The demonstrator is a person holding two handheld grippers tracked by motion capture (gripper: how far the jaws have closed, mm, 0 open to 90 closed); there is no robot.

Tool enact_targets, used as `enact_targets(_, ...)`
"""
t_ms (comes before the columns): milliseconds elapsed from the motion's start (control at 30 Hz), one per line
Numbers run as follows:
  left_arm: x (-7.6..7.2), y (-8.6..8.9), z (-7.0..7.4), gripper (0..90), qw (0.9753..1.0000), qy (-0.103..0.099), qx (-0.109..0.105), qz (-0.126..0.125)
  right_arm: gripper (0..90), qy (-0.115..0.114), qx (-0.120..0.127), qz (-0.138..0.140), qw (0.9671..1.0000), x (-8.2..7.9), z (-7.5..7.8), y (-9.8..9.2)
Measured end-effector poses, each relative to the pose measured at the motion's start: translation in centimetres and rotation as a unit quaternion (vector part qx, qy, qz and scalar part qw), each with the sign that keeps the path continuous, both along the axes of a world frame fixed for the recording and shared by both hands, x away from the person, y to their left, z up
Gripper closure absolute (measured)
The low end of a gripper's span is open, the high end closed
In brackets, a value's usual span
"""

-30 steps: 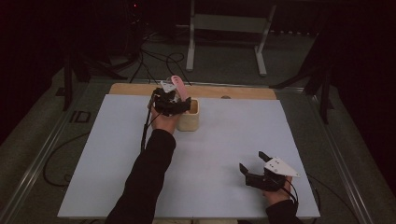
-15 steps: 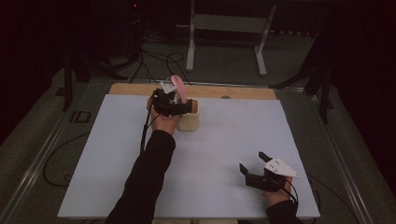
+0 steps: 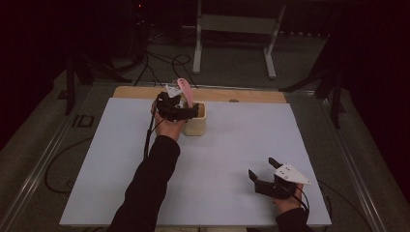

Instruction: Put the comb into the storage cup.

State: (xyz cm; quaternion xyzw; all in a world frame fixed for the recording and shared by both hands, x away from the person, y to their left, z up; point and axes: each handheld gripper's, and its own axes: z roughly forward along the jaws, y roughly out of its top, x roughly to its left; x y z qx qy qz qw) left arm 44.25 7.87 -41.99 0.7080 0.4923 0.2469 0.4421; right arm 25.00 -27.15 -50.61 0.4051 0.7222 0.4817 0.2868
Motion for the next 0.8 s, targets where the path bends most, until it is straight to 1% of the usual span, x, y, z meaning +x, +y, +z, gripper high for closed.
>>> enact_targets(167,-0.2,0.3,0.3,0.1,1.0,0.001,0.002,-0.009,11.4,0.0,-0.001,0.0,1.0,0.0,0.0,0.0)
enact_targets(267,-0.4,0.5,0.4,0.1,0.9999,0.004,-0.002,-0.012,11.3,0.0,-0.001,0.0,1.0,0.0,0.0,0.0)
enact_targets(367,-0.7,0.7,0.3,0.1,0.9998,0.006,-0.005,-0.018,11.4,0.0,0.0,0.001,1.0,0.0,0.0,0.0)
enact_targets(467,-1.0,1.0,0.2,0.1,0.9997,0.008,-0.002,-0.023,11.3,0.0,0.0,0.0,1.0,0.0,0.0,0.0)
enact_targets(600,-1.4,1.3,-0.1,0.1,0.9994,0.011,-0.004,-0.033,11.4,0.0,-0.001,0.001,1.0,0.0,0.0,0.1)
enact_targets(700,-1.7,1.6,-0.2,0.1,0.9992,0.01,0.003,-0.039,11.4,0.0,-0.001,0.001,1.0,0.0,0.0,0.1)
enact_targets(733,-1.9,1.7,-0.2,0.1,0.9992,0.009,0.008,-0.039,11.4,0.001,-0.001,0.001,1.0,0.0,0.0,0.1)
enact_targets(800,-2.2,1.9,-0.3,0.2,0.9992,0.002,0.013,-0.037,11.4,0.002,-0.001,0.001,1.0,0.0,0.0,0.1)
